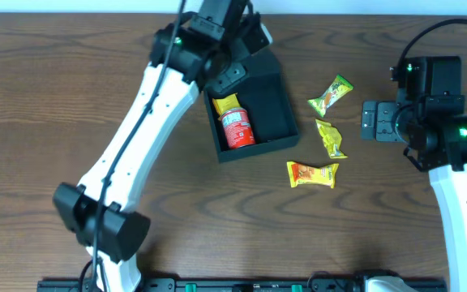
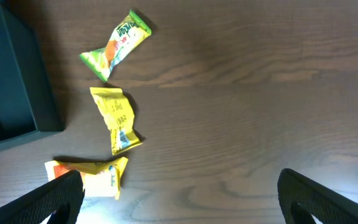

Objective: Pack container
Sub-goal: 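Release the packet in the box and raise the left arm away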

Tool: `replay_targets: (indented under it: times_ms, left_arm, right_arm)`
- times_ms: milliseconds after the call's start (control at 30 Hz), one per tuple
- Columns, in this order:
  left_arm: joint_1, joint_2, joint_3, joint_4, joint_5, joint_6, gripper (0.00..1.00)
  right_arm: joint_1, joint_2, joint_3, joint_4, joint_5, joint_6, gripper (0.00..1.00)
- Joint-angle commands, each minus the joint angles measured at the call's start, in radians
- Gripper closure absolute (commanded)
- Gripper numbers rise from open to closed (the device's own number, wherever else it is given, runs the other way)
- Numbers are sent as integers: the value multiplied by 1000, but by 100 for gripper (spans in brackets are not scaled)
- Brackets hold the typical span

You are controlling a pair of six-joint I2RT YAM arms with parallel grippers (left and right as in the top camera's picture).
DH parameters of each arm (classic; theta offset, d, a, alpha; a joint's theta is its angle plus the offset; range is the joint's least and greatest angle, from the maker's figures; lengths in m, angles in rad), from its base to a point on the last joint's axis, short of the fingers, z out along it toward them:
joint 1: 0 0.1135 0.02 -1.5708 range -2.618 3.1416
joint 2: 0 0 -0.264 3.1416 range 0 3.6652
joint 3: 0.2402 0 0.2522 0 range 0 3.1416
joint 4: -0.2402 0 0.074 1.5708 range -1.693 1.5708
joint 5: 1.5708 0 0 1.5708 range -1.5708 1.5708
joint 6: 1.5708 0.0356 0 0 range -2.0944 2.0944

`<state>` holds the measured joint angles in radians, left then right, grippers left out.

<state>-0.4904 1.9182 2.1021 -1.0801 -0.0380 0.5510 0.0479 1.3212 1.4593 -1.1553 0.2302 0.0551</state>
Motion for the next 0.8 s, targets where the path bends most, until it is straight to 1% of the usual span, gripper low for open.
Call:
replay_targets:
  times_ms: [0, 67, 100, 133, 167, 267, 367, 433, 533, 667, 767]
  left_arm:
    - [41, 11, 3, -61, -66, -319, 38]
    - [74, 11, 3, -126, -64, -534, 39]
    - [93, 11, 3, -166, -59, -645, 37]
    - [109, 11, 3, -199, -52, -716, 37]
    - [127, 11, 3, -230, -40, -772, 36]
    - [165, 11, 3, -272, 11, -847, 37]
    - [185, 9, 3, -276, 90, -864, 37]
    - [196, 3, 3, -270, 106, -892, 37]
    - [206, -19, 3, -237, 106, -887, 38]
    - [209, -78, 3, -172, 79, -806, 38]
    - [208, -144, 3, -117, 49, -684, 37]
  right_arm:
    - [-3, -1, 10, 0, 13, 56, 1]
    - [-3, -1, 10, 2, 14, 85, 1]
    - [-3, -1, 10, 5, 14, 111, 1]
    - [-3, -1, 10, 10, 14, 154, 1]
    - [-3, -1, 10, 13, 14, 209, 1]
    - [-3, 2, 10, 16, 13, 387, 1]
    - [-3, 16, 10, 34, 14, 468, 1]
    - [-3, 41, 10, 58, 14, 494, 1]
    - [-3, 106, 10, 78, 16, 550, 1]
    - [-3, 234, 10, 100, 17, 627, 1]
    - [-3, 344, 10, 165, -2, 640, 1]
